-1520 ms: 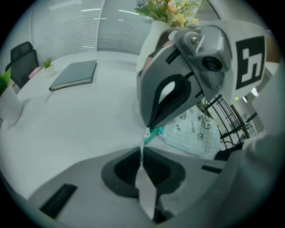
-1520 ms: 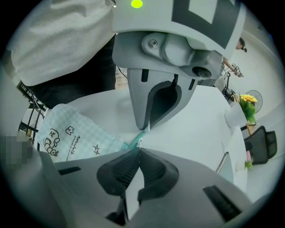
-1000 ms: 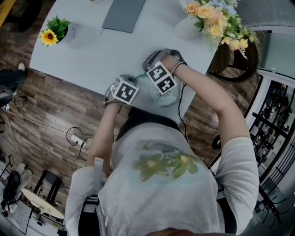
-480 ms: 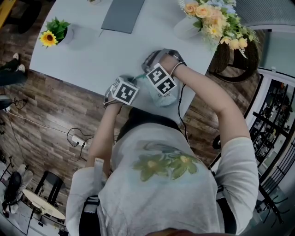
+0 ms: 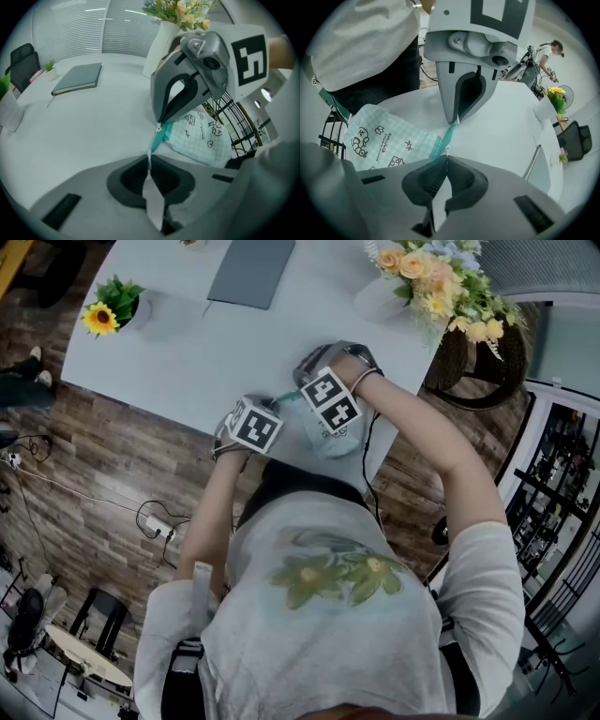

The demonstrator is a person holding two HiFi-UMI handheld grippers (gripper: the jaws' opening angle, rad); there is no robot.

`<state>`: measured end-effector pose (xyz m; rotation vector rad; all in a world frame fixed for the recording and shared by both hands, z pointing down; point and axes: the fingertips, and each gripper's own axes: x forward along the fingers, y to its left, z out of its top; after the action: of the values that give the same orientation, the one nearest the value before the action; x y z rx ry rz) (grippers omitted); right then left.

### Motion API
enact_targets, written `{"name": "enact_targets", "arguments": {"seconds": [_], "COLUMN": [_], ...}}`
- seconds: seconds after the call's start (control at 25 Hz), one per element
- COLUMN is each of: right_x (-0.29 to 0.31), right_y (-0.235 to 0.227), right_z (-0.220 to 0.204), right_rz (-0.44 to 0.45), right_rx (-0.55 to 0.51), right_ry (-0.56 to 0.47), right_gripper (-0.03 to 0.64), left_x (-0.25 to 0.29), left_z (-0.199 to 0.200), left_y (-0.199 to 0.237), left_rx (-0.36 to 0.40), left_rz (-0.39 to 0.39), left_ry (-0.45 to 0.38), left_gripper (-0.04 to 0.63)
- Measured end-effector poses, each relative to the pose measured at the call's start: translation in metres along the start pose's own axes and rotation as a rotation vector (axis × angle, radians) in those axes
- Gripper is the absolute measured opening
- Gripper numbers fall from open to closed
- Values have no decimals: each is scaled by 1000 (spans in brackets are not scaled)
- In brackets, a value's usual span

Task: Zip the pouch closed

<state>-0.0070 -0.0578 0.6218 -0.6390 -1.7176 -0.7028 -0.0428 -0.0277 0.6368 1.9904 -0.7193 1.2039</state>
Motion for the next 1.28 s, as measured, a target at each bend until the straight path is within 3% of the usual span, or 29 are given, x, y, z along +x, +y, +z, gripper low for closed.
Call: {"name": "enact_targets", "arguments": {"seconds": [1.28], "right_x": [-3], "right_y": [5], "right_z": [-6], "right_rz": [-16], "right_rx": [62], "right_ry": [25], "right_gripper": [17], "left_x": [0], "left_z": [1], "left_y": [1], "left_rx": [-20], "left_rz": [-14], "left_ry": [-3], "left_gripper": [24]}}
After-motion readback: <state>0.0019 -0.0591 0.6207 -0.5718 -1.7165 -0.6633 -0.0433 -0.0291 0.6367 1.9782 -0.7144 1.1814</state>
